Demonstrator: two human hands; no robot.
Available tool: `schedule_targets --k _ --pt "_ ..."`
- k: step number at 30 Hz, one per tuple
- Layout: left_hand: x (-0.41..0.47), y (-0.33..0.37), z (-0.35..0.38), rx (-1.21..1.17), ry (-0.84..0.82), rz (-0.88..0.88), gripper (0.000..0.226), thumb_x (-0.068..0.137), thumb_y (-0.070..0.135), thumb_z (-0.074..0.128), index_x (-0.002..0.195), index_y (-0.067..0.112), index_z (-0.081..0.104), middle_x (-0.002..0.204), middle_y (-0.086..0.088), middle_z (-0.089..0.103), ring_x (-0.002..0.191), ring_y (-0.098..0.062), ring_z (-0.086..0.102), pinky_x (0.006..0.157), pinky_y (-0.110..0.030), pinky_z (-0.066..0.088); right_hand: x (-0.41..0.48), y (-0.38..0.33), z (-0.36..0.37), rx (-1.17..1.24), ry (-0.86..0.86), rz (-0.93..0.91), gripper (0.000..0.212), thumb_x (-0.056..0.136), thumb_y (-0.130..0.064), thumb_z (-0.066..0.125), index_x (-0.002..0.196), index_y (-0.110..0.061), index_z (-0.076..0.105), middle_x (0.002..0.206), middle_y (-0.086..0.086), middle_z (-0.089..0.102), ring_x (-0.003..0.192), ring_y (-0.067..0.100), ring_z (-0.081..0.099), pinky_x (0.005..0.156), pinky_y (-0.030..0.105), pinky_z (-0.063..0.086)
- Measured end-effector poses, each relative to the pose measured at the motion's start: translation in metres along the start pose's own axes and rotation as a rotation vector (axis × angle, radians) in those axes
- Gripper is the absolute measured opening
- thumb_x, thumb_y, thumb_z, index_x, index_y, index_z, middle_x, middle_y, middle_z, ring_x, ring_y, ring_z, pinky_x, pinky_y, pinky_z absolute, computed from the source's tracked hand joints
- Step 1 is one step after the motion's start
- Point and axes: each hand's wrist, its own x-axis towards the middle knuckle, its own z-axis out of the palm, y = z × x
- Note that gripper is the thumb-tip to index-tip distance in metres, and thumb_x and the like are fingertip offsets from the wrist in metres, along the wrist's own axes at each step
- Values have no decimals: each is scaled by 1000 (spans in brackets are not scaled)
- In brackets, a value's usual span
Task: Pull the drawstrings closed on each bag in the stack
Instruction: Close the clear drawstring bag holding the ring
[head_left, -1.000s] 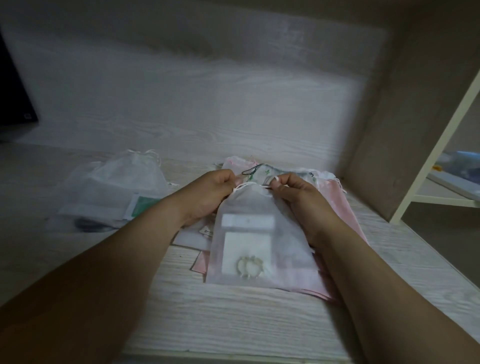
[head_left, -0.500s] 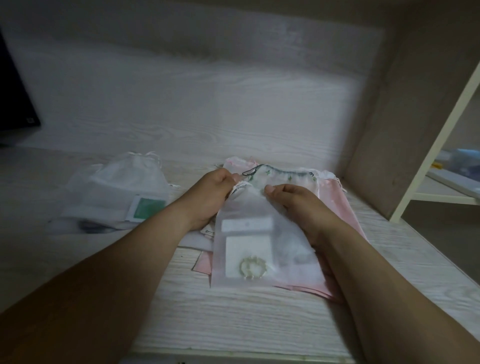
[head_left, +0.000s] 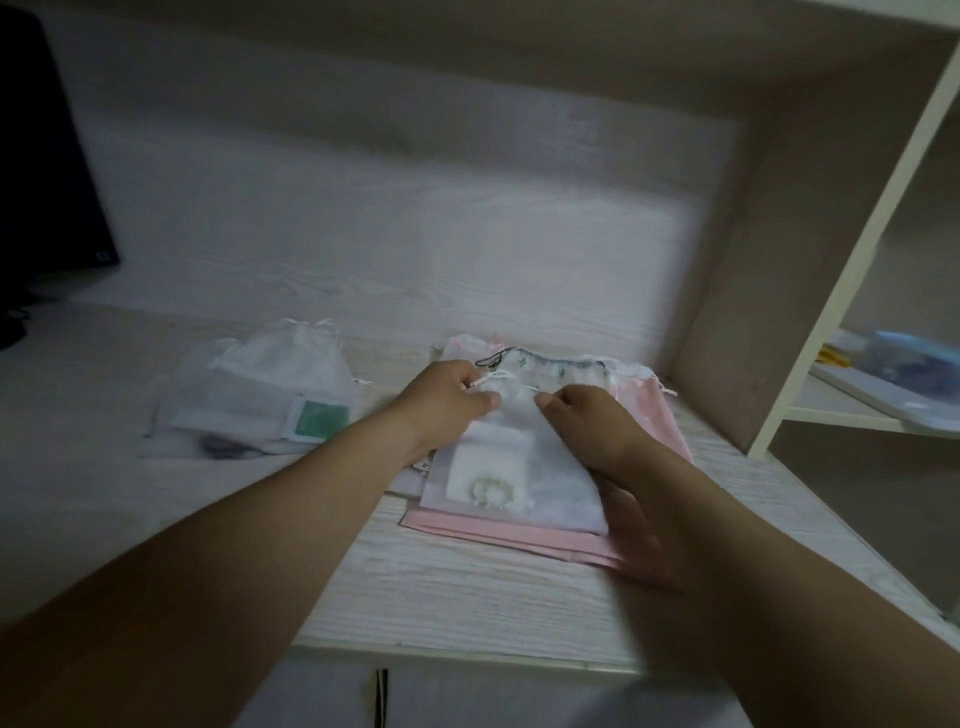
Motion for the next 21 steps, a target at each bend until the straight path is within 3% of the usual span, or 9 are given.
schedule_targets --k 2,5,7,9,11,14,17,19,21 --pt "1 2 0 -22 47 -22 29 93 33 73 77 14 58 73 -2 51 69 -19 47 61 -29 33 -4 4 1 202 -84 79 55 104 -47 54 86 2 72 82 18 72 72 25 62 69 34 47" --pt "-9 12 -12 -255 -20 -169 52 89 57 71 102 7 72 95 -4 74 85 -25 70 80 -32 55 -11 -2 -2 303 -19 102 48 102 -42 59 67 -9 63 64 4 62 62 23 55 65 33 47" --pt "-22 15 -21 -416 -92 -251 53 91 58 68 108 9 75 102 -8 79 94 -30 76 88 -37 59 -12 -9 -5 338 57 117 47 101 -46 57 76 -9 72 77 1 75 75 25 70 78 37 58" --pt "-32 7 -25 -426 -93 -208 42 96 48 67 110 9 75 103 -8 79 98 -29 76 94 -39 58 -14 -20 -4 390 71 149 52 94 -56 55 89 -10 78 89 4 80 92 28 75 91 45 60" --pt "-37 -5 -27 -404 -14 -131 28 99 37 66 98 10 74 91 -5 77 86 -25 73 85 -37 56 -15 -26 2 456 69 183 60 84 -65 56 92 -10 78 92 8 81 96 32 76 94 51 59" --pt "-44 -14 -39 -303 180 -55 35 98 37 65 71 15 60 67 1 55 66 -19 50 67 -31 38 -24 -44 13 593 -40 190 52 89 -58 65 97 -8 79 97 8 81 96 32 77 95 50 60" --pt "-50 -17 -67 -197 317 -27 40 99 38 62 69 18 46 64 1 39 62 -18 37 59 -33 29 -27 -66 30 634 -112 138 37 99 -38 67 89 -3 75 82 8 80 77 22 76 75 30 59" --pt "-53 -23 -93 -194 359 -29 45 97 47 62 69 14 46 64 -6 44 61 -25 44 59 -35 36 -20 -87 45 590 -50 79 41 98 -38 67 83 0 70 76 13 75 68 22 67 67 28 51" --pt "-55 -30 -117 -216 351 -49 59 89 62 59 83 3 57 77 -22 61 69 -37 62 67 -41 52 -9 -109 58 558 6 46 41 99 -39 64 80 -2 67 72 11 68 67 25 61 67 33 48"
